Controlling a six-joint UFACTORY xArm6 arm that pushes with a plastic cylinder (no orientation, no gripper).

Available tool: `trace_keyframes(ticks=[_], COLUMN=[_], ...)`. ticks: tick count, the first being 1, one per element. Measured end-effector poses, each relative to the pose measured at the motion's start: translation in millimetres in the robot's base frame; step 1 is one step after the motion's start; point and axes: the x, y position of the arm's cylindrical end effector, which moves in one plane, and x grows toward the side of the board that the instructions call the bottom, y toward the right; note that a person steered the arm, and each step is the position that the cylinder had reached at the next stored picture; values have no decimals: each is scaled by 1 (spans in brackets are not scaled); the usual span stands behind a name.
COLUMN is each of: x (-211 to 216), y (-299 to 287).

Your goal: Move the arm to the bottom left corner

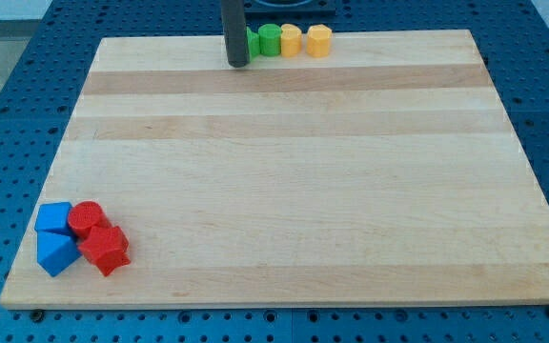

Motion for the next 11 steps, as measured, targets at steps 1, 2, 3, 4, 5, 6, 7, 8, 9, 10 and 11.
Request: trace_keyframes(ticks=[1, 2, 3, 4, 5, 6, 7, 8, 9, 10, 11], x=[12, 58, 122, 217, 301, 370, 371, 370, 370, 362, 341], y=[-4, 7, 51, 59, 38, -24, -42, -92, -199, -228, -214])
